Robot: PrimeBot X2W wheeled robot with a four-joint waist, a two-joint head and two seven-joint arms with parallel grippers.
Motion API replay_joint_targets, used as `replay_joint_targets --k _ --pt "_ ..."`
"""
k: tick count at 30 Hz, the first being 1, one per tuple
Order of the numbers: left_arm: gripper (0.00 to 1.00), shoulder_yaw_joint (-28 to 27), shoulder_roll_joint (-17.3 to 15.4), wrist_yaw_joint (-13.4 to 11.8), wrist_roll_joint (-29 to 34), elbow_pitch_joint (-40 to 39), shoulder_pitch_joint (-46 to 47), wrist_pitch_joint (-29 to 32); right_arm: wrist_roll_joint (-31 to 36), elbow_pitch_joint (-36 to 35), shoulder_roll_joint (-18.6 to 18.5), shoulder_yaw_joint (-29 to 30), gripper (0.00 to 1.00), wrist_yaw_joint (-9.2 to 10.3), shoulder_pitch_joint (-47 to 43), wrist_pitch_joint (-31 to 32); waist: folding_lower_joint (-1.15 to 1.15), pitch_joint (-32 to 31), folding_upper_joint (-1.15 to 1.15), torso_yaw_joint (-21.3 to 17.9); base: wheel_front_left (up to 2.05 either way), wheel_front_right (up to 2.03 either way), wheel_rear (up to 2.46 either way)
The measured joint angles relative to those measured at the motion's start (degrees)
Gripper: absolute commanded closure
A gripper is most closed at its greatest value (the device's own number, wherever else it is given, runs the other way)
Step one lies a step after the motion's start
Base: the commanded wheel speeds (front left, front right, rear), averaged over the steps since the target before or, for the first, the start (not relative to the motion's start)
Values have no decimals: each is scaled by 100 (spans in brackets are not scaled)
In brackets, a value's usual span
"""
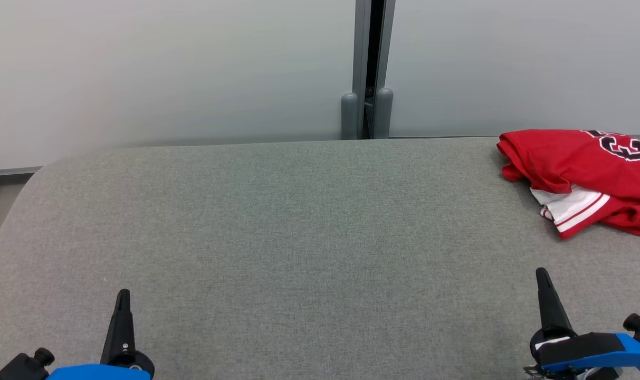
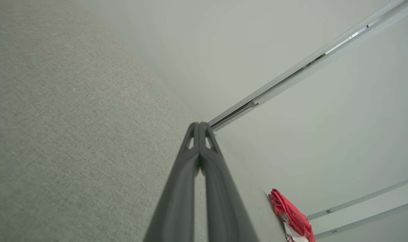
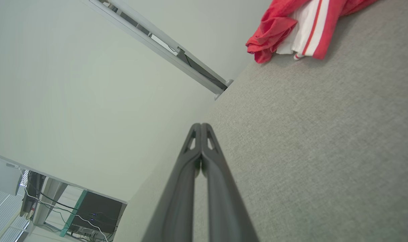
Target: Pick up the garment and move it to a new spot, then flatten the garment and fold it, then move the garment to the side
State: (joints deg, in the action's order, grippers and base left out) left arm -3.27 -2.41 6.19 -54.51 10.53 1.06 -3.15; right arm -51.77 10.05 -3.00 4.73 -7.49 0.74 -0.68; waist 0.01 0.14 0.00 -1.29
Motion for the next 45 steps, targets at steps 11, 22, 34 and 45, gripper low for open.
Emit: replay_joint_targets --k 11,22,34,45 --pt "100 -51 -5 10 -709 67 91 182 -756 76 0 31 100 0 88 125 0 0 0 19 0 0 0" --pt "100 -109 -10 47 -1354 127 162 347 -1450 138 -1 55 100 0 198 255 0 1 0 38 0 0 0" --pt "100 -169 -13 53 -1986 186 250 510 -2129 213 -1 85 100 0 267 371 -1 2 0 58 0 0 0" --pt "100 -208 -16 68 -2507 234 326 647 -2695 265 -1 108 100 0 339 470 -1 2 0 77 0 0 0"
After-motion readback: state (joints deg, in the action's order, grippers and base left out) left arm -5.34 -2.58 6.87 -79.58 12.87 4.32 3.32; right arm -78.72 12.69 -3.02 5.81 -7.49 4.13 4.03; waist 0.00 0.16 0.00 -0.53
